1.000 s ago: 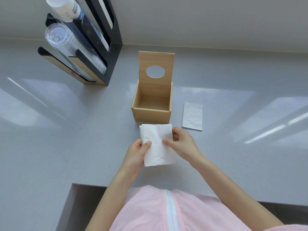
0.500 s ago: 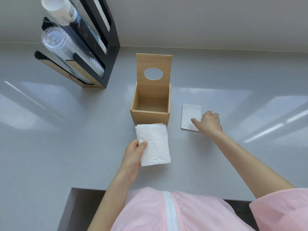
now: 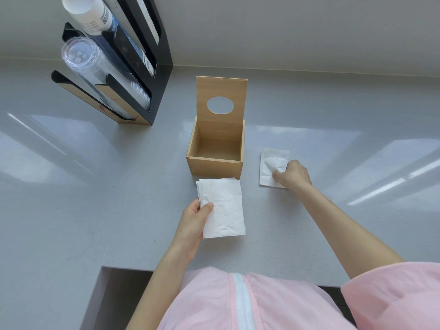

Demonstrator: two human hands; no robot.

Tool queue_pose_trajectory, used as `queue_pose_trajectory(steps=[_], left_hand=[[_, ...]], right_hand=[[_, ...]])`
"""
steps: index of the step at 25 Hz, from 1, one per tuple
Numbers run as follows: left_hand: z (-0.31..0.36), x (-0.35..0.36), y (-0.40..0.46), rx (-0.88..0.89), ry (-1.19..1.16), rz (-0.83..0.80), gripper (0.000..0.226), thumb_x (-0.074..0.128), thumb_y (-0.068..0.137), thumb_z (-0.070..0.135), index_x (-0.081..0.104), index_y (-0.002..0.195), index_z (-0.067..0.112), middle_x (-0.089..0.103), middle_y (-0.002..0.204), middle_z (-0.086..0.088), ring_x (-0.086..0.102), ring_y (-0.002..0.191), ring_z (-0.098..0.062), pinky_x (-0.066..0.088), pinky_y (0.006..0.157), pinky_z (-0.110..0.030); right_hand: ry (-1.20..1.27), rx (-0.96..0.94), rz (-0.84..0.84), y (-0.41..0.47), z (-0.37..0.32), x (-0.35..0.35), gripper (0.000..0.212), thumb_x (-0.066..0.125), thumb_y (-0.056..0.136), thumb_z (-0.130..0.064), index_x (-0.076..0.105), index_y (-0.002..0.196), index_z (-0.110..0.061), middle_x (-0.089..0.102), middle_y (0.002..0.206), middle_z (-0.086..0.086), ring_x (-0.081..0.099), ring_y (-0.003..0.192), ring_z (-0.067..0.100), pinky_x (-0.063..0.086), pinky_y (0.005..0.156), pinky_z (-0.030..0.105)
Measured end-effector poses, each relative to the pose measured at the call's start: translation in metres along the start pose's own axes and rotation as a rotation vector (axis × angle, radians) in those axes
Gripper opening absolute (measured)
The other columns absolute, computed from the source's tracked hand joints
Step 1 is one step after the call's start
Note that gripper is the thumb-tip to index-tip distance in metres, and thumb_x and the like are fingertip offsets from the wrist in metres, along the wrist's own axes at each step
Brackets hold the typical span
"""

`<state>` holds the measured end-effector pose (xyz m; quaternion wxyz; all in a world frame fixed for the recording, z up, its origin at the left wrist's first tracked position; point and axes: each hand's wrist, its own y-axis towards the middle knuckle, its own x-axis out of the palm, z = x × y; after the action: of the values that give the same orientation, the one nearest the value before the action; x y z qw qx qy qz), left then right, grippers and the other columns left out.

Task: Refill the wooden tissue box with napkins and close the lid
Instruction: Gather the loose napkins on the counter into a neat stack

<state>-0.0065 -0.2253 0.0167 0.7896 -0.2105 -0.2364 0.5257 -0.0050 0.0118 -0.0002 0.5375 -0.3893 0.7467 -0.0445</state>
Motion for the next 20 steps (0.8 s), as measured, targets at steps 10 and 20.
queue_pose_trajectory(steps=[10,20], left_hand=[[0.000,-0.003,-0.003,0.009,0.006,0.000,0.019,0.041,0.096,0.010,0.059,0.094,0.015,0.065,0.095,-0.002,0.062,0.084,-0.015,0.049,0.074,-0.031],[0.001,-0.007,0.001,0.012,0.003,-0.027,0.022,0.040,0.096,0.013,0.062,0.093,0.019,0.067,0.095,-0.001,0.062,0.085,-0.016,0.050,0.074,-0.031]], right_hand=[[0.416,-0.120,0.042,-0.013,0.013,0.006,0.033,0.052,0.082,-0.003,0.044,0.113,-0.009,0.050,0.097,0.004,0.047,0.086,0.022,0.037,0.057,0.026],[1.212,-0.363,-0.526,-0.082,0.007,-0.011,0.051,0.062,0.073,0.005,0.049,0.119,-0.012,0.074,0.092,0.001,0.071,0.082,0.014,0.058,0.071,0.023]])
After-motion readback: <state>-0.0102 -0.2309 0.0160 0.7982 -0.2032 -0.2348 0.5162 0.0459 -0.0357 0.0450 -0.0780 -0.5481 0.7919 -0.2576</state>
